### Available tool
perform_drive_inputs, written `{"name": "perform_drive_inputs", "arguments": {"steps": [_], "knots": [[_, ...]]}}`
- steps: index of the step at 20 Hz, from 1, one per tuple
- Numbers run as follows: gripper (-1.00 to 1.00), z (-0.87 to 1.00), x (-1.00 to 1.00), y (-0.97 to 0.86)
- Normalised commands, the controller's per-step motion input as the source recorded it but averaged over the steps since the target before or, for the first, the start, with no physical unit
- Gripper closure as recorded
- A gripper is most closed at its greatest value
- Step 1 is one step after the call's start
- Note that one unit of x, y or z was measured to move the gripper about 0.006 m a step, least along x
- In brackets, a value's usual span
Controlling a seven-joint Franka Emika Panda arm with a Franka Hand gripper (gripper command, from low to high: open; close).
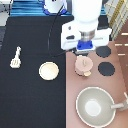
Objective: Take the lid off the pot, put the pot on the plate, and use the tool to push the pot to the front of the table.
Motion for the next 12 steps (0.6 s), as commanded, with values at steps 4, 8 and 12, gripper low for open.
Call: {"name": "perform_drive_inputs", "arguments": {"steps": [4, 8, 12], "knots": [[-1.00, -0.49, 0.06, 0.35], [-1.00, -0.28, 0.00, 0.00], [-1.00, -0.27, 0.00, -0.05]]}}
